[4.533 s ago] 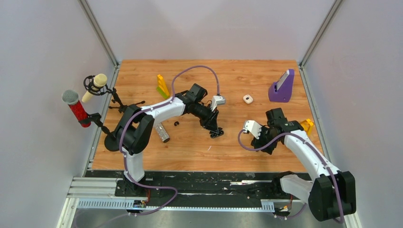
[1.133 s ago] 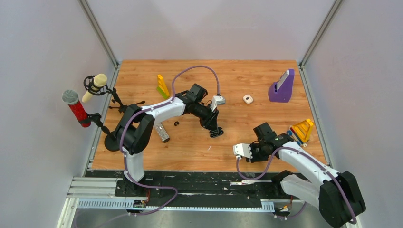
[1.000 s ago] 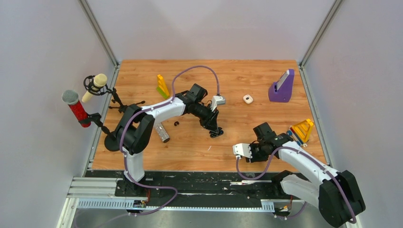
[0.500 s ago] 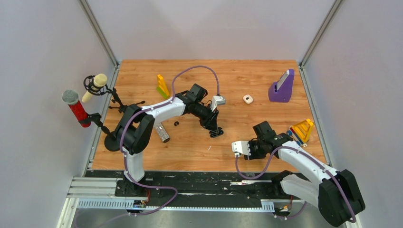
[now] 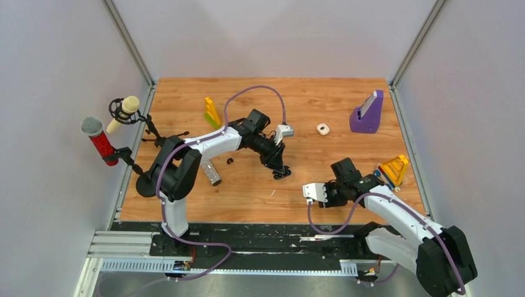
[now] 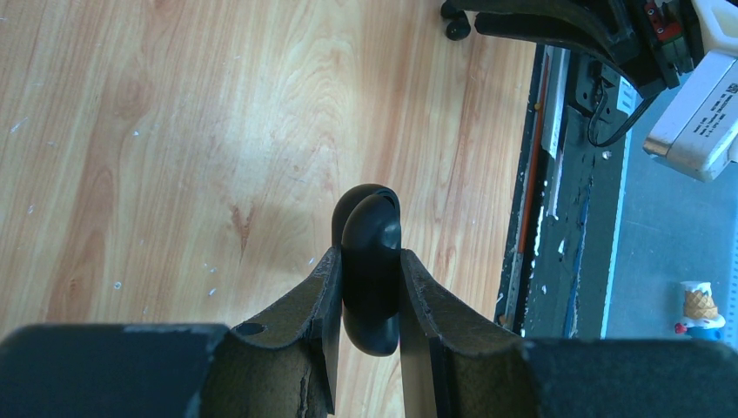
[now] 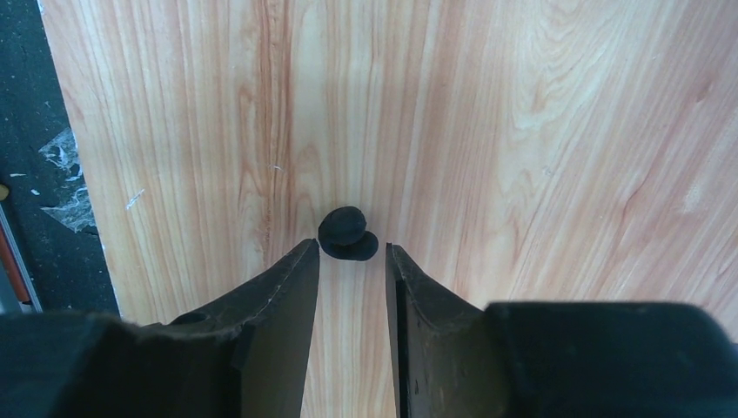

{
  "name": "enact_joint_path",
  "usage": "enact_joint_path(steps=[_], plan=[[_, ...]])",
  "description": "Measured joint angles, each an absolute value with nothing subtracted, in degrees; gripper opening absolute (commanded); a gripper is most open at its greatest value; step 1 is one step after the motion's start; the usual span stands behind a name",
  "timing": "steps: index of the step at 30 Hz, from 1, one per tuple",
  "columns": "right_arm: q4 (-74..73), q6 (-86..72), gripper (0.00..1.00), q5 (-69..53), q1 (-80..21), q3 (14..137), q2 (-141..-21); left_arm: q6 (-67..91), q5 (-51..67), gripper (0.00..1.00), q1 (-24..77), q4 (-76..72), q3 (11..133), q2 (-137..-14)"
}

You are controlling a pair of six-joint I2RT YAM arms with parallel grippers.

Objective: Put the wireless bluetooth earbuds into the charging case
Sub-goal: Pick up the earbud from the center of the board.

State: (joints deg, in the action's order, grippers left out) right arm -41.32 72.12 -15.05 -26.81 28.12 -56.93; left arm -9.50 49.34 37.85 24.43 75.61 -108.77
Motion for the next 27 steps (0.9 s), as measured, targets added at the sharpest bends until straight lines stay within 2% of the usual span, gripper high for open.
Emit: enact_joint_path(steps=[16,27], plan=[[-46.65,72.14,0.35,-14.31,-26.83,27.97,-53.45,-9.52,49.34,0.18,37.85,24.49,75.61,-108.77],[-44.95,72.1,0.36,-15.62,-27.62,26.94,-55.94,-9.52,49.34,0.18,37.85,24.53,75.61,-108.77]])
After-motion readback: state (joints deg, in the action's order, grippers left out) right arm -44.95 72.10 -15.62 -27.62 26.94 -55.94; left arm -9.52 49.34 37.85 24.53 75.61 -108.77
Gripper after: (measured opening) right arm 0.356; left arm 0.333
